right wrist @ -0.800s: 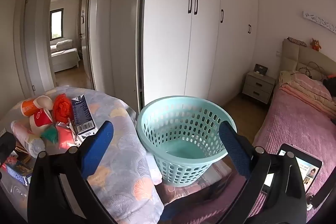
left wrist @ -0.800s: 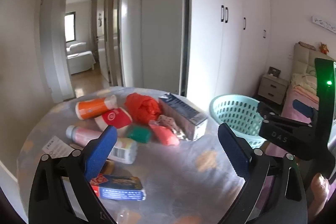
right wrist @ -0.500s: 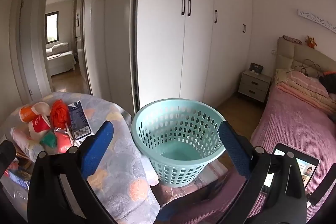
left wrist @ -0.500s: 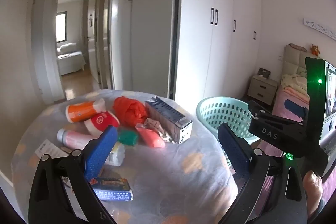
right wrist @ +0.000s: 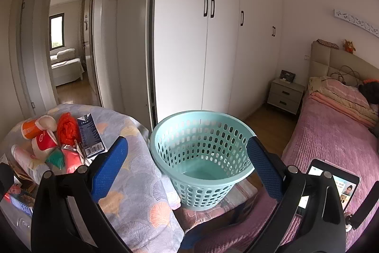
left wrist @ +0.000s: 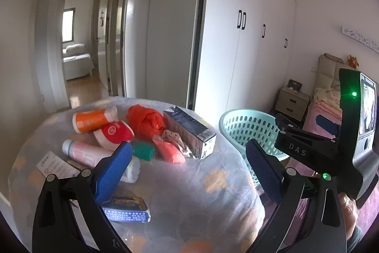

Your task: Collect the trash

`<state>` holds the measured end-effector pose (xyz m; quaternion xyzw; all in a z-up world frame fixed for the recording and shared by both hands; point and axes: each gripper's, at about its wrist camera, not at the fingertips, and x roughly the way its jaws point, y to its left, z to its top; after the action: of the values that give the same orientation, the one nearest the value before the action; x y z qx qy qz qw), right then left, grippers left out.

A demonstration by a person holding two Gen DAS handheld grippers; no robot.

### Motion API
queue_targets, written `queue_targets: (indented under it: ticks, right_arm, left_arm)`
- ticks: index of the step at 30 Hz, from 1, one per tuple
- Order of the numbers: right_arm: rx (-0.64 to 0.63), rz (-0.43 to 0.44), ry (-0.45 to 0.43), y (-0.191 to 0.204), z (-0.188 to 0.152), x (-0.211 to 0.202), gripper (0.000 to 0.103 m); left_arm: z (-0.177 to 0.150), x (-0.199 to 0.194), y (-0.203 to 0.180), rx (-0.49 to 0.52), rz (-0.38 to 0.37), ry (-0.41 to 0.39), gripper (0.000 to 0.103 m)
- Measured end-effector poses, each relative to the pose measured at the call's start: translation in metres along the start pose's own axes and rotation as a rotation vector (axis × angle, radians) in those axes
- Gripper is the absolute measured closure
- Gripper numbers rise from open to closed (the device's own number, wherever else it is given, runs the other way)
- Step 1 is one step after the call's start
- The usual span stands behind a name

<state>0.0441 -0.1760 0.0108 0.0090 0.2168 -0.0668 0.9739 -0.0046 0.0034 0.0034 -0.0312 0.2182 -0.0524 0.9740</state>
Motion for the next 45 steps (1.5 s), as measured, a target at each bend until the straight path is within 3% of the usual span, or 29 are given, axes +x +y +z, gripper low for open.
queue_targets:
  ticks: [13,34,45]
  right_arm:
    - [0.021,0.049,0.008,-0.011,-0.010,0.005,0.008]
    - [0.031,0.036,-0.003,-0.018,-0.011,0.002,0.008]
    - [0.015,-0.011,0.062,-0.019,-0.024,0.009,0.008]
  left_arm:
    - [-0.004,-0.011,-0.009,-0.030,0.031,-0.012,0.010]
    - [-0.004,-0.014,-0.012,-0.038,0.048,-0.018,0.010]
    - [-0.021,-0.005,-0.006,-0.071,0.065,0.035,0.010]
